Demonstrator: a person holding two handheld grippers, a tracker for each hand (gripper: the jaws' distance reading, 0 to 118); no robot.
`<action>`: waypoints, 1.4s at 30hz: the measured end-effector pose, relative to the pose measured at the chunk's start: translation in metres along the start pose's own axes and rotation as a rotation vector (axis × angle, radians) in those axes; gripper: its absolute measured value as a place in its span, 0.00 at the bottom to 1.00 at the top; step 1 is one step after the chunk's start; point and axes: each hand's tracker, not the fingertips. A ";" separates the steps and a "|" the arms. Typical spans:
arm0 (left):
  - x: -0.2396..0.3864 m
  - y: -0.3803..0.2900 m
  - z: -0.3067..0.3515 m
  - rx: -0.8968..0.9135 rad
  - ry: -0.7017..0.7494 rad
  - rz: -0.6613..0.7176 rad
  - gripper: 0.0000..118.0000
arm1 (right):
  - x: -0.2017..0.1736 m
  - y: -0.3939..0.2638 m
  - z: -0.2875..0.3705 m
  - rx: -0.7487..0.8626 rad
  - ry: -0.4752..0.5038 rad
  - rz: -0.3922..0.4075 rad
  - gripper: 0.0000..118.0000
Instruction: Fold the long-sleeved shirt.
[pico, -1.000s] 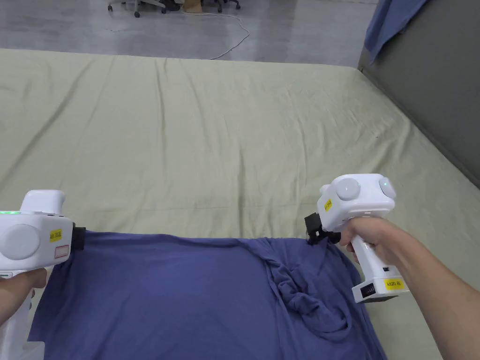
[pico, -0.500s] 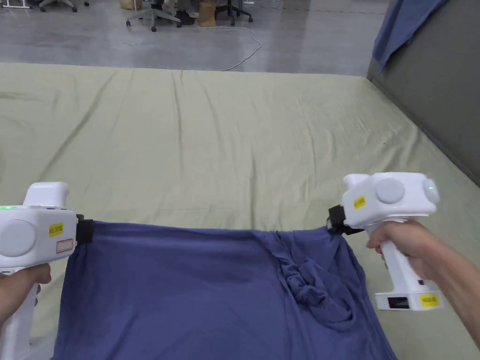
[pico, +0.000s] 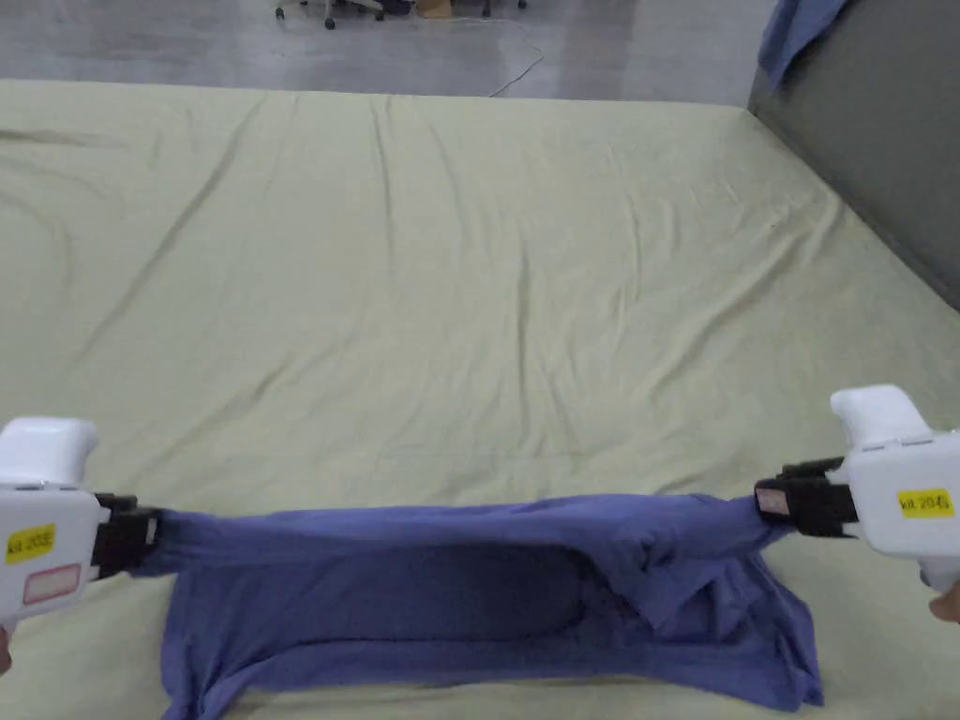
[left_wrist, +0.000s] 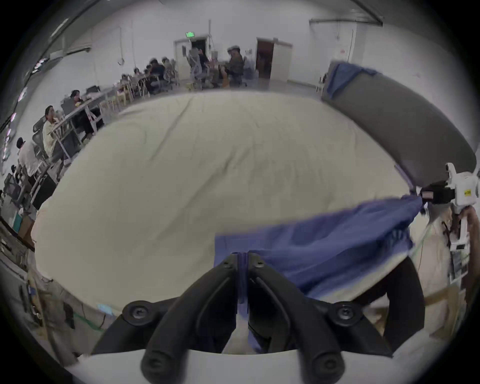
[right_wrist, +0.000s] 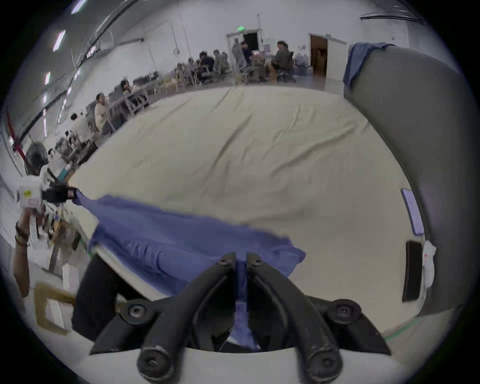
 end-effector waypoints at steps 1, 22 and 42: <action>0.003 -0.012 -0.010 -0.039 -0.003 -0.007 0.02 | -0.002 -0.012 -0.010 -0.048 -0.012 0.002 0.03; 0.029 -0.008 0.031 0.228 -0.018 0.004 1.00 | -0.027 -0.003 0.020 0.259 -0.150 -0.013 0.84; 0.038 0.002 0.015 0.453 -0.004 0.039 0.86 | -0.066 -0.003 0.002 0.690 -0.229 -0.052 0.00</action>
